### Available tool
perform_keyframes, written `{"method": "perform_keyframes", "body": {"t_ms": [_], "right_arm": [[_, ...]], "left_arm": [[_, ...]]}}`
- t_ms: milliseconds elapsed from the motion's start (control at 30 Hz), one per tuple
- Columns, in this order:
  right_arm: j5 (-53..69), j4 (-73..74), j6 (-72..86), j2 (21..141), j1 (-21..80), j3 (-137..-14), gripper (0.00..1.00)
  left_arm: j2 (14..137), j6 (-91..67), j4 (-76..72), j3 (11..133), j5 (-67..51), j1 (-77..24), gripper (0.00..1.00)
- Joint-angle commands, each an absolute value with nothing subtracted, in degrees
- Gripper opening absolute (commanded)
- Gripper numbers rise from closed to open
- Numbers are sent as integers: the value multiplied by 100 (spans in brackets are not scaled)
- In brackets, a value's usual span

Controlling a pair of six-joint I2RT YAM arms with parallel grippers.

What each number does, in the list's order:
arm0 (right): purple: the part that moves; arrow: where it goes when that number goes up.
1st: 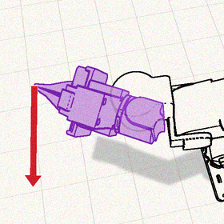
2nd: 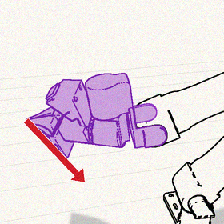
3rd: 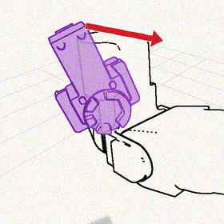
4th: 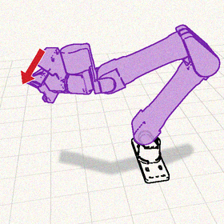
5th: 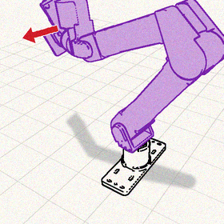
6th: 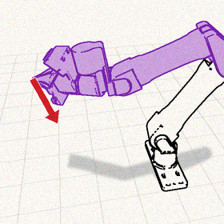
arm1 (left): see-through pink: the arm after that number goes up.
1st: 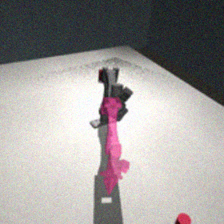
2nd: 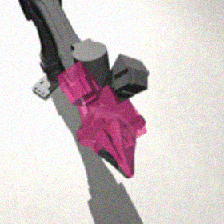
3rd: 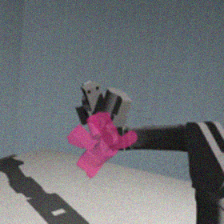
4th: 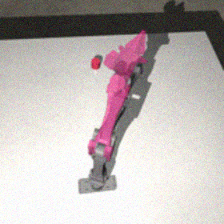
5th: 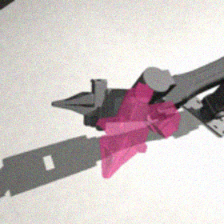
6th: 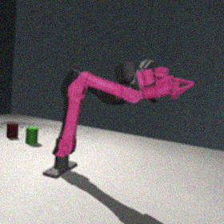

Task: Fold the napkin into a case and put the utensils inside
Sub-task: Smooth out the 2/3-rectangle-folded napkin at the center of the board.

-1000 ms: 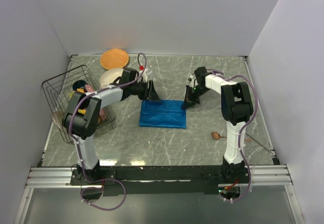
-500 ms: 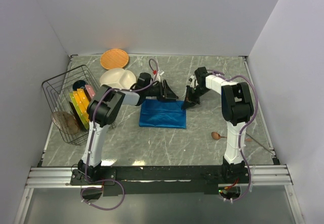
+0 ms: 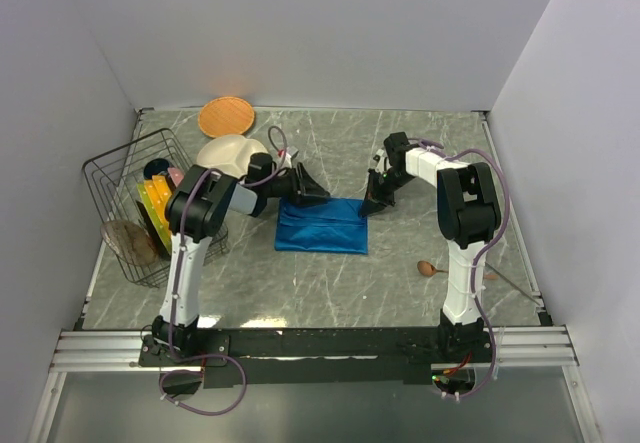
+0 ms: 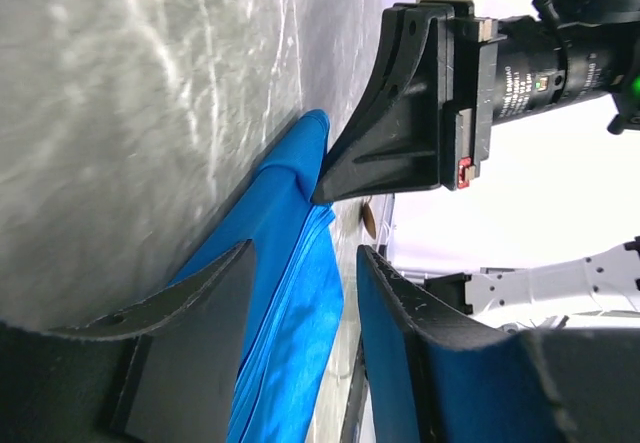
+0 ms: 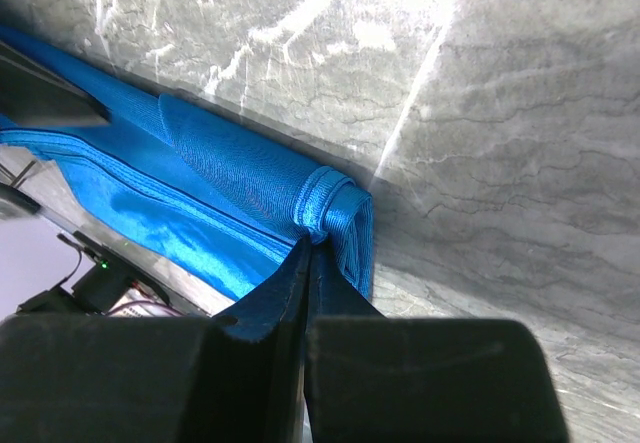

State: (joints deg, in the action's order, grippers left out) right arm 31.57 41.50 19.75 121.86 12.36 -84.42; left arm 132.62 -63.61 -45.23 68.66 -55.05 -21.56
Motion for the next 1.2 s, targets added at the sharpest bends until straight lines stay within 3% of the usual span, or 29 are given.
{"method": "perform_keyframes", "body": {"t_ms": [0, 133, 233, 400, 567, 733, 1167], "right_arm": [[1934, 4245, 1828, 12595, 1327, -8244, 0], [1942, 4245, 1837, 12595, 1345, -8227, 0], [2056, 4210, 1758, 12516, 1354, -8192, 0], [2355, 4087, 1749, 12139, 1397, -8095, 0], [2408, 4061, 1793, 12085, 1406, -8033, 0], [2417, 4034, 1793, 12032, 1406, -7954, 0], [2645, 4034, 1653, 11945, 1389, -7954, 0]], "left_arm": [[13008, -6178, -4745, 6663, -5827, -1916, 52], [12754, -6092, -4799, 6583, -5976, -1741, 51], [12386, -5523, -4379, 6697, -5845, -1749, 44], [12041, -4168, -2351, 7424, -5082, -2258, 20], [12462, -4412, -2004, 7918, -4483, -2786, 1], [12954, -4325, -1785, 8534, -4333, -3155, 1], [13553, -3499, -906, 8561, -3807, -3313, 1]]}}
